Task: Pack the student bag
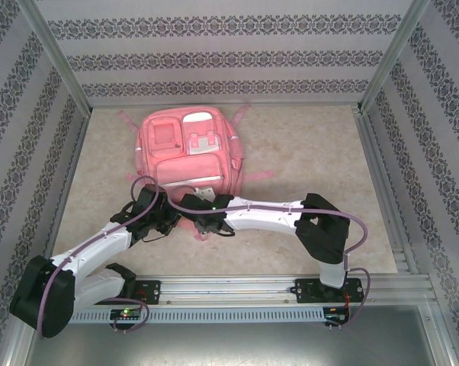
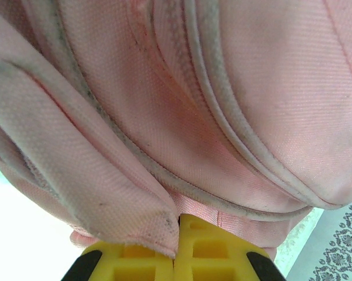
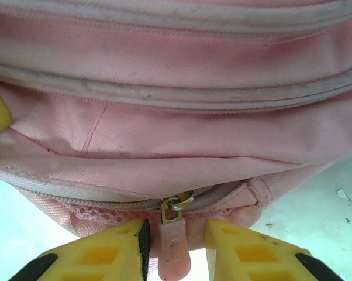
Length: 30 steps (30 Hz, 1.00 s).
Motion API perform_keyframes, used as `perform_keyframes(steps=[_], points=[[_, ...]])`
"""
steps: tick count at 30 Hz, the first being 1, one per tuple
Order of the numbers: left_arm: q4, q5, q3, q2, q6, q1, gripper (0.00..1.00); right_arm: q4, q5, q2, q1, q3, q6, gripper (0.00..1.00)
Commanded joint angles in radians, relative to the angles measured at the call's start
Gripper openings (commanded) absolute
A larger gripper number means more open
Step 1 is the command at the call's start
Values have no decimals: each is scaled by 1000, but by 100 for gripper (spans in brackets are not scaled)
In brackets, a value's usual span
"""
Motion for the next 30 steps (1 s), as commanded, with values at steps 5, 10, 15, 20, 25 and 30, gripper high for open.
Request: perform_keyframes(steps=[5, 10, 15, 20, 25, 30], points=[[42, 2, 8, -19, 0, -11, 0, -118, 58, 101, 34, 75, -91, 31], [41, 1, 9, -19, 0, -10, 0, -146, 80, 148, 32, 115, -130, 24], [35, -2, 9, -19, 5, -10, 0, -178, 93, 154, 21, 146, -150, 8], [34, -6, 9, -19, 8, -10, 0, -92, 48, 62, 4, 73, -161, 0], [27, -8, 16, -17, 20, -9, 0, 34, -53, -20, -33, -33, -187, 0], [4, -22, 11, -35, 17, -2, 0, 169, -133, -78, -66, -142, -262, 0]])
